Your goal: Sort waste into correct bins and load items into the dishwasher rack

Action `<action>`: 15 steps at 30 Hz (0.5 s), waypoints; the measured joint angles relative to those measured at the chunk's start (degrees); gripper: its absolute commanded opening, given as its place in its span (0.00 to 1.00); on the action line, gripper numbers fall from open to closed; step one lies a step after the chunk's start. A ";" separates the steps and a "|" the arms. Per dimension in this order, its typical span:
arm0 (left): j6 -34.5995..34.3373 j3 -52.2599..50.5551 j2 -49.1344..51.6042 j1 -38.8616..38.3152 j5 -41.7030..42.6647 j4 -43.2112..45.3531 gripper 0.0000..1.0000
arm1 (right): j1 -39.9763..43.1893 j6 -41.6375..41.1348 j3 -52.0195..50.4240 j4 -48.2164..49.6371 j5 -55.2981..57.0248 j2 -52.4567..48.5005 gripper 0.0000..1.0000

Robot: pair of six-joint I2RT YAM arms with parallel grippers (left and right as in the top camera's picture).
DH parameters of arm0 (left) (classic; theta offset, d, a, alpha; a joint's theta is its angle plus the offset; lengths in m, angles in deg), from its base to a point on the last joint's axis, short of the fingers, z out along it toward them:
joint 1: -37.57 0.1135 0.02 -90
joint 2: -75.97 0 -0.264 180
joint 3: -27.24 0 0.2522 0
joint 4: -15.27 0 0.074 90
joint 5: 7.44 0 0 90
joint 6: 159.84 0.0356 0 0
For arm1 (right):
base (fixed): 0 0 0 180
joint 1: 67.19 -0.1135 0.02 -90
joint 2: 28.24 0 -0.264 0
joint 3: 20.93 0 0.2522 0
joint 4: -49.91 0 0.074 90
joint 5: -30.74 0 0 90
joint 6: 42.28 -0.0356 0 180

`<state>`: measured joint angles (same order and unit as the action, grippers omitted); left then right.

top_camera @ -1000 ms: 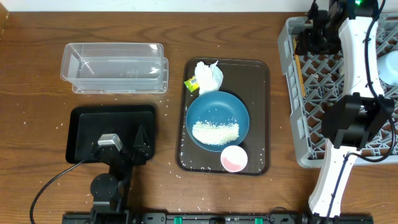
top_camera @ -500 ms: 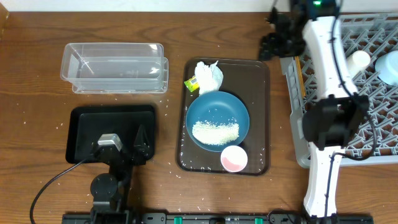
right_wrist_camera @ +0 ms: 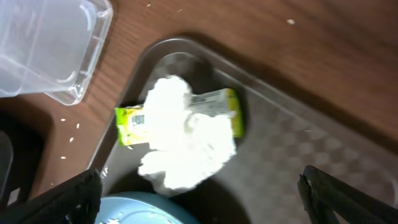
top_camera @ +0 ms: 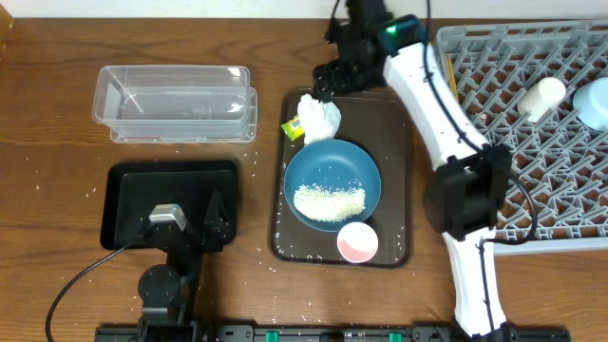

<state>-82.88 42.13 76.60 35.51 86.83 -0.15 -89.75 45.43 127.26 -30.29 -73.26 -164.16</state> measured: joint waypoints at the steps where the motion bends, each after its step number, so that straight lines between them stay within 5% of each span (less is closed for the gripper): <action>1: 0.00 0.00 0.00 0.00 0.00 0.00 0.89 | -0.46 -0.59 0.00 -0.20 0.83 -0.02 0.99; 15: 0.00 0.00 0.00 0.00 0.00 0.00 0.90 | 3.52 -6.78 2.91 -7.72 8.28 1.99 0.99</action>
<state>-82.88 42.13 76.60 35.51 86.83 -0.15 -86.23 38.66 130.17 -38.00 -64.98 -162.17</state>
